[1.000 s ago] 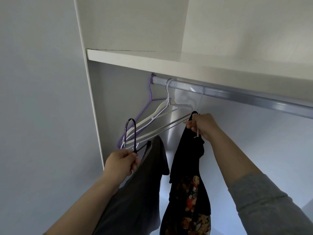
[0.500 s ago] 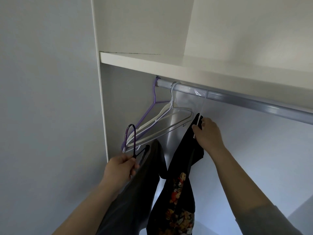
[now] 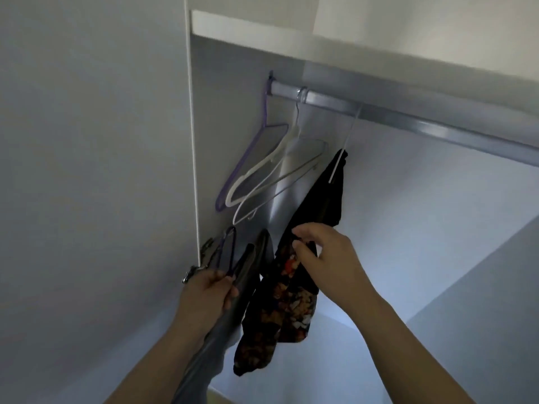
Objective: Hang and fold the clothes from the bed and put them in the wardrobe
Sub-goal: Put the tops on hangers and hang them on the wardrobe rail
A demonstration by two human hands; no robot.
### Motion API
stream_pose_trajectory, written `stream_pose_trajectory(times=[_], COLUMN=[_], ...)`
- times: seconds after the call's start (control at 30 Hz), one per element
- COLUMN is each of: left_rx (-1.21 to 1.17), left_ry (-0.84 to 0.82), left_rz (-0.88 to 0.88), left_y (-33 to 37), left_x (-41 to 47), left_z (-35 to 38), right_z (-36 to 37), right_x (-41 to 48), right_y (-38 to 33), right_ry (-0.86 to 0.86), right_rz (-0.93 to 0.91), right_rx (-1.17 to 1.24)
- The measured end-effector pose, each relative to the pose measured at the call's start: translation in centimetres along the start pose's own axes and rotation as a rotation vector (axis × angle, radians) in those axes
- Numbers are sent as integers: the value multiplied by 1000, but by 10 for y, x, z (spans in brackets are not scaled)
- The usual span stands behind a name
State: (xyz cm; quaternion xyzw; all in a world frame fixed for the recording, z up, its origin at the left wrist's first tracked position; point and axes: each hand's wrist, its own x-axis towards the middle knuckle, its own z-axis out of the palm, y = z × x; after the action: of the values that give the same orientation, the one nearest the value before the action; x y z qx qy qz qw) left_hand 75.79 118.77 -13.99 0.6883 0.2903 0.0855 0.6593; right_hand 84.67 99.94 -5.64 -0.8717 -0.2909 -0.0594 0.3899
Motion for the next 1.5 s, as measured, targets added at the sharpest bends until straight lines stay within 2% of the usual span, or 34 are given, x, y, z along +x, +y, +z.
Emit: stream_pose_trajectory(times=[0.1, 0.3, 0.43, 0.67, 0.93, 1.17, 1.3, 1.37, 1.5], left_rx=[73, 169, 314, 365, 440, 508, 509, 503, 491], left_ry=[-9, -5, 4, -1, -53, -229, -316, -358, -447], left_rz=[-37, -4, 73, 37, 119, 223, 269, 298, 364], left_y=[-17, -24, -39, -75, -56, -39, -31, -27, -20], left_x=[-24, -92, -143, -240, -295, -303, -301, -299, -294], left_z=[-4, -11, -20, -7, 19, 45, 59, 65, 74], right_z=[15, 29, 28, 8, -37, -58, -68, -73, -87], right_x=[-31, -84, -128, -230, -298, -327, -330, -330, -328], right_y=[1, 8, 16, 31, 30, 34, 29, 23, 20], right_ry=[-41, -205, -277, -351, -316, -327, -286, -248, -183], right_rz=[53, 146, 142, 120, 120, 150, 70, 41, 107], right_rx=[2, 36, 46, 46, 79, 68, -57, -40, 31])
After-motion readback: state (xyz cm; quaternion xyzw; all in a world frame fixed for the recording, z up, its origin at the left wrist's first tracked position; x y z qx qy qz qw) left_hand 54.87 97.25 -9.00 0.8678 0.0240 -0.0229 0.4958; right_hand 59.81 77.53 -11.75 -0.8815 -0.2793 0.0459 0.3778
